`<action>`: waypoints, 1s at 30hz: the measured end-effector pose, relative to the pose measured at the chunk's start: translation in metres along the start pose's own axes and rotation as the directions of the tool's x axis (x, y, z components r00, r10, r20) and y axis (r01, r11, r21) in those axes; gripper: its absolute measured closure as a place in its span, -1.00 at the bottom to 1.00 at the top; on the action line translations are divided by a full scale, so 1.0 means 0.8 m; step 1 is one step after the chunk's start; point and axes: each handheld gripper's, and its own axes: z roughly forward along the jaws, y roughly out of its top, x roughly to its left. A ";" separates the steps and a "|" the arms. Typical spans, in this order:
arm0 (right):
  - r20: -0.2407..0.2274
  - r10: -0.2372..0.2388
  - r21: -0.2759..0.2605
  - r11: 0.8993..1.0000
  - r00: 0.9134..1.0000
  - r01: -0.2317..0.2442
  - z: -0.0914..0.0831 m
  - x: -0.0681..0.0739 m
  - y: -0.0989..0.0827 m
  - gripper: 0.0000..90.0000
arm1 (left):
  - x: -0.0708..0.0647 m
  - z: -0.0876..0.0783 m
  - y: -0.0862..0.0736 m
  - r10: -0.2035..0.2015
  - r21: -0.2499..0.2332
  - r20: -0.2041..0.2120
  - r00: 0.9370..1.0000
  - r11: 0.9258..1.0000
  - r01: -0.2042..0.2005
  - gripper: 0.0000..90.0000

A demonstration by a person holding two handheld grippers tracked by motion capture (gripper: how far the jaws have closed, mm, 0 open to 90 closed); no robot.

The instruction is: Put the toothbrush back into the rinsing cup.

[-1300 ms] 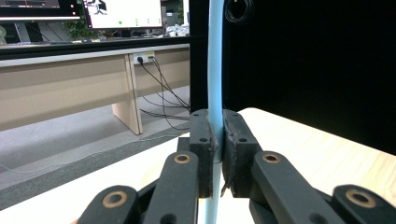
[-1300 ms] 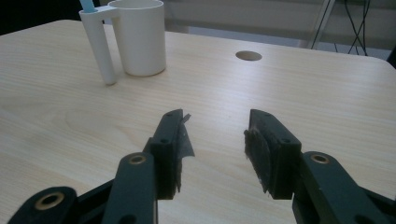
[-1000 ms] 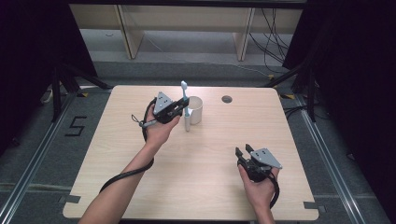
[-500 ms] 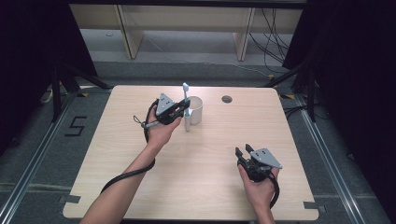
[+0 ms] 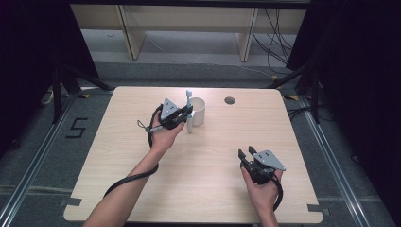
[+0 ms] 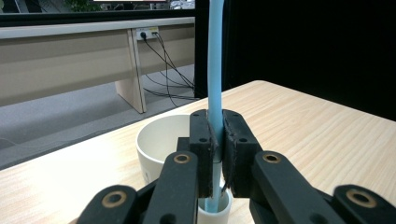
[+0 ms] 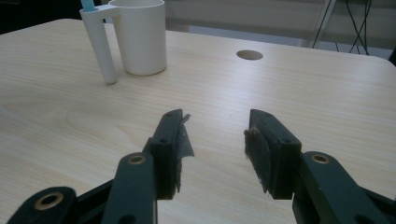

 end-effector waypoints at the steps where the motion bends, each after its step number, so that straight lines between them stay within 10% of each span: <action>1: -0.001 0.001 0.000 1.000 1.000 -0.001 0.000 0.000 0.000 0.26 | 0.000 0.000 -0.001 -0.001 0.002 -0.001 1.000 1.000 0.001 0.85; 19: -0.001 0.004 0.016 1.000 1.000 -0.004 0.000 0.001 -0.001 0.26 | 0.002 -0.024 -0.011 -0.034 0.049 -0.009 0.999 0.998 0.034 -0.13; 30: -0.004 0.003 0.032 0.999 1.000 -0.003 0.001 0.002 -0.002 0.25 | 0.011 -0.072 -0.023 -0.022 0.139 -0.004 1.000 0.990 0.022 -0.23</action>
